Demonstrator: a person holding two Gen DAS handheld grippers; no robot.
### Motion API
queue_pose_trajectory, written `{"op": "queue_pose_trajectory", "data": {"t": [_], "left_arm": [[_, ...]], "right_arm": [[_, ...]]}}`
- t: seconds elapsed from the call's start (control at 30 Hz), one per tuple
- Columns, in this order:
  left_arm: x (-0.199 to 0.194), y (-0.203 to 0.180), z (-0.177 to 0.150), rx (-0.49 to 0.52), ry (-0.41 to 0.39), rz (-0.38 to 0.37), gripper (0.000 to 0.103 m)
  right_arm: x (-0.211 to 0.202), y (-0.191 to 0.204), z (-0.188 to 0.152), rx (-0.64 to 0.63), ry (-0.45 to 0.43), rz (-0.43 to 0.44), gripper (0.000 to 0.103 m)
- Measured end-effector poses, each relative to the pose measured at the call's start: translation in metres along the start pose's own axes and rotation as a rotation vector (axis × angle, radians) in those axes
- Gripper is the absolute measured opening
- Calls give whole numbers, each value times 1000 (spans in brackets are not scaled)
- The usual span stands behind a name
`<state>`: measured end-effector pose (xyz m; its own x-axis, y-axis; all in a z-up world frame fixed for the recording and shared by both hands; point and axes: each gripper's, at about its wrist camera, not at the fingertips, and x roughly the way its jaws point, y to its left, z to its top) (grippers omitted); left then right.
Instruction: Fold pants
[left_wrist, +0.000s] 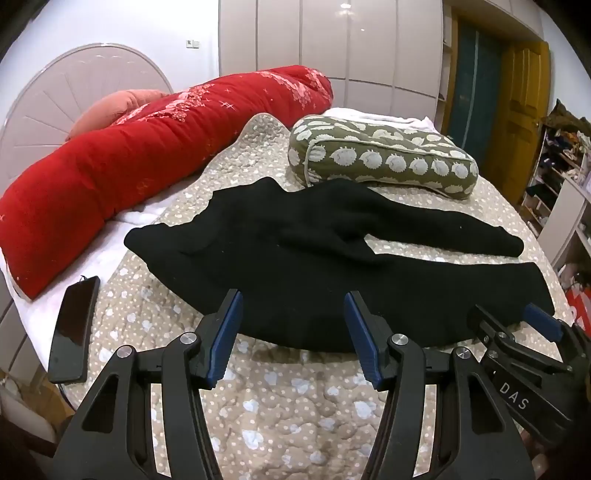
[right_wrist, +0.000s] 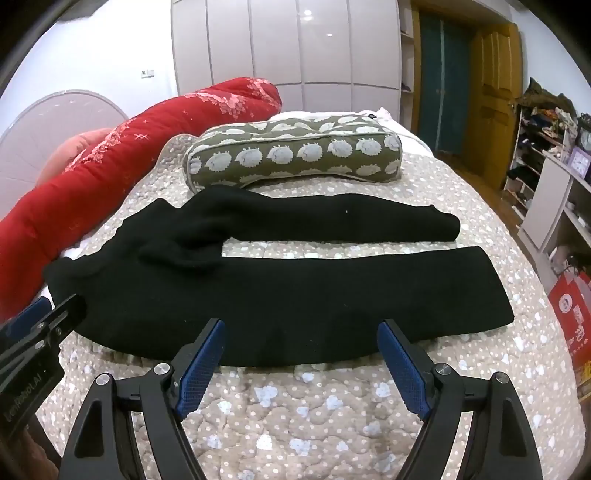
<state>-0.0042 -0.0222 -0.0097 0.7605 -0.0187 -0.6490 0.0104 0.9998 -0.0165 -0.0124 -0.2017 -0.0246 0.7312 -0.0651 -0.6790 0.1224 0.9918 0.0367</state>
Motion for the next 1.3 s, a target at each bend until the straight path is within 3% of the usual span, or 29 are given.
{"op": "queue_pose_trajectory", "data": {"t": [1.3], "left_arm": [[14, -6, -8, -21, 41, -22, 57]], "right_arm": [[12, 1, 0, -11, 34, -18, 83]]}}
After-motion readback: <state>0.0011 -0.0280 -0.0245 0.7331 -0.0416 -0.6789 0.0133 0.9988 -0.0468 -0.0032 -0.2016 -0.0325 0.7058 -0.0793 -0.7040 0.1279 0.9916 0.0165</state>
